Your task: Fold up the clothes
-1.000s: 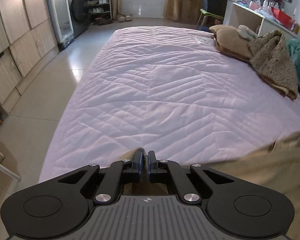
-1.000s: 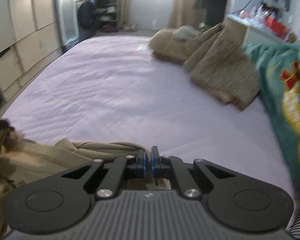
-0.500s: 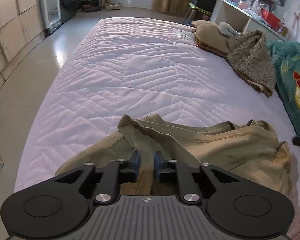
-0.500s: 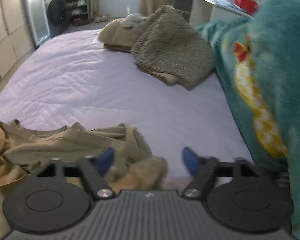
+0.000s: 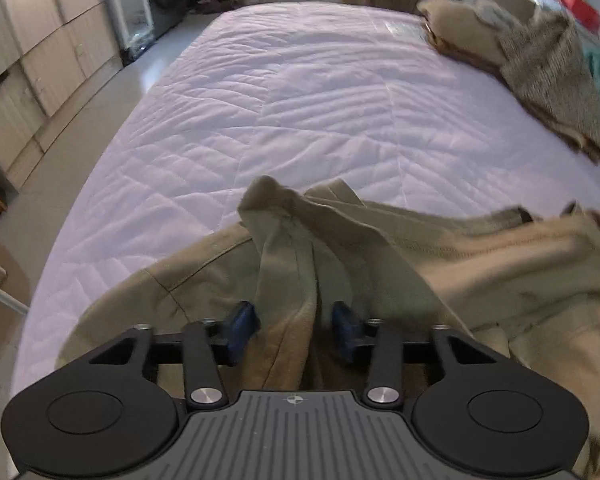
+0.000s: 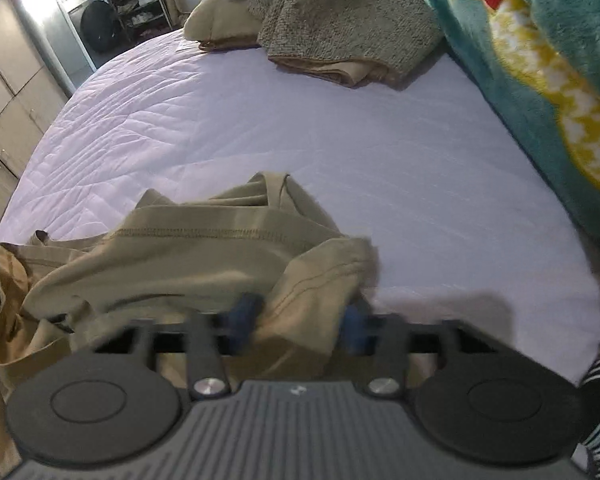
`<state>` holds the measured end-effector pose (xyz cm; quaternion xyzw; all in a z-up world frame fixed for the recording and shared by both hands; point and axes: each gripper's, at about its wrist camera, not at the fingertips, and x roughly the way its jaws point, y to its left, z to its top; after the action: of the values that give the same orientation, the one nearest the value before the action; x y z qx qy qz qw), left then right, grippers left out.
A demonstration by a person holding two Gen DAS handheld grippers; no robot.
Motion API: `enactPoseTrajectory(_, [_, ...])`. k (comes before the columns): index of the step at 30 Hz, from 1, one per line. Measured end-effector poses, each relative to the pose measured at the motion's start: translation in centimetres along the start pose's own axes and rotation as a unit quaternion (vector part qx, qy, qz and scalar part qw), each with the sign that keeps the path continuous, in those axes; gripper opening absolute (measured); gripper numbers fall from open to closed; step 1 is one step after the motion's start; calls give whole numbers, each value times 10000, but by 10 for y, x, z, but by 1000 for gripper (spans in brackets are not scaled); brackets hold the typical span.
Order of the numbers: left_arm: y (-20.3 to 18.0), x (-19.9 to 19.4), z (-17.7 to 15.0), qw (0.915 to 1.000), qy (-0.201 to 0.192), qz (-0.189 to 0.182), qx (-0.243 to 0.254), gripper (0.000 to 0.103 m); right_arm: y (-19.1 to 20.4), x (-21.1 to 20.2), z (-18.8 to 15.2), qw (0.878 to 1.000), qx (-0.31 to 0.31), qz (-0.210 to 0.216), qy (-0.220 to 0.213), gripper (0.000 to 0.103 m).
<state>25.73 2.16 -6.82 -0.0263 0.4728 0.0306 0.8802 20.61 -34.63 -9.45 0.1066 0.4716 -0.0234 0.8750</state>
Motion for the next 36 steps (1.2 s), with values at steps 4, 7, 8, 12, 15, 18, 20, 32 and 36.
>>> enactPoseTrajectory(4, [7,-9,-1,9998,-106,-116,-128,6,10,-15,-6,9989,-367,-107,-270,16])
enactPoseTrajectory(7, [11,-23,0,9994,-214,-220,-164,6,15,-32,-4,9979,-452,-141,-434,15])
enactPoseTrajectory(8, [12,-29,1,9993,-237,-236,-142,6,16,-38,-3,9977,-462,-120,-479,15])
enactPoseTrajectory(12, [19,-43,-1,9995,-172,-249,-17,6,23,-69,-4,9966,-499,87,-656,15])
enactPoseTrajectory(15, [24,-51,-6,9997,-75,-208,69,7,34,-92,-12,9939,-788,22,-768,15])
enactPoseTrajectory(18, [29,-64,-15,9994,-115,-331,14,7,36,-105,-21,9938,-799,84,-766,15])
enactPoseTrajectory(20, [32,-74,-22,9987,-80,-500,10,7,35,-114,-26,9940,-734,413,-695,15])
enactPoseTrajectory(32, [43,-137,-90,9854,445,-1412,842,8,54,-164,-101,9737,-1692,1271,845,15])
enactPoseTrajectory(36, [37,-141,-128,9789,744,-1570,1078,8,69,-173,-120,9657,-2136,1142,931,17])
